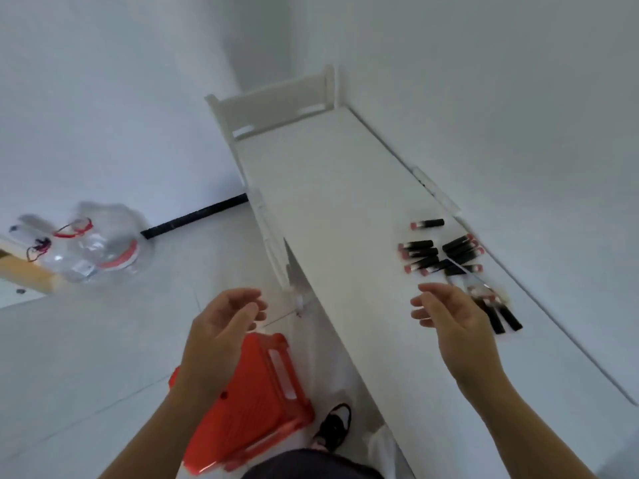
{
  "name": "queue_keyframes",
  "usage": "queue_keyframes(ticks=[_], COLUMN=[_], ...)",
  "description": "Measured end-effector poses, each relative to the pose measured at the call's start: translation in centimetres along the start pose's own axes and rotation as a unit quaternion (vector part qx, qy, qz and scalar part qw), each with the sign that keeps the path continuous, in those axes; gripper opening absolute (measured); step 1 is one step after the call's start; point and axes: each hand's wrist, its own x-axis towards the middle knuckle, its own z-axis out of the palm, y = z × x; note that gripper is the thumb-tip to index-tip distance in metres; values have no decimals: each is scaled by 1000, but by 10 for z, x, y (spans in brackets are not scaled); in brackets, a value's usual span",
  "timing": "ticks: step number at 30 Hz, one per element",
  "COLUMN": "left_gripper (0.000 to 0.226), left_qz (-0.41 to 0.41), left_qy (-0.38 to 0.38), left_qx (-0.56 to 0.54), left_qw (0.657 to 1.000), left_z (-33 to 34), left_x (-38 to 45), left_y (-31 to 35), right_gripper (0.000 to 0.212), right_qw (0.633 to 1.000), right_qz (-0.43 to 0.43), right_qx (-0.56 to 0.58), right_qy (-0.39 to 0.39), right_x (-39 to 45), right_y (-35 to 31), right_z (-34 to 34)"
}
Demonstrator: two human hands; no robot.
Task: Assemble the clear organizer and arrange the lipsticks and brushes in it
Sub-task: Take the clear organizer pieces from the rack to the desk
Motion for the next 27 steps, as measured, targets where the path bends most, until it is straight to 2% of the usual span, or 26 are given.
queue_keyframes(ticks=[3,6,10,14,18,21,24,27], left_gripper=[26,26,25,22,29,25,24,25], left_qz=[-65,-107,-140,-150,-157,-157,-163,-176], left_qy=[113,223,343,437,570,649,710,754], left_qx=[-47,-80,-117,-161,-203,-225,-245,-251], left_qw=[990,966,921,872,781,710,640,581], left_z=[-66,-118,-170,-219,-249,-251,-248,-246], left_x=[-61,-135,-241,-362,-482,-553,-603,-641], left_y=[-44,-86,-136,-181,-215,-235,-253,-264], right_gripper=[14,15,15,19,15,8,23,25], right_qw=[998,989,967,928,878,819,761,722], right_qz=[1,-5,-26,-57,-67,-94,-137,-149], right_qx=[-2,-19,-36,-44,-56,-71,-91,-103], right_qy=[-69,-148,-252,-365,-470,-561,-628,-667], right_x=[-40,-85,-162,-253,-341,-401,-449,-488], right_y=[4,10,14,17,16,10,4,5], right_z=[44,92,157,222,288,332,368,402])
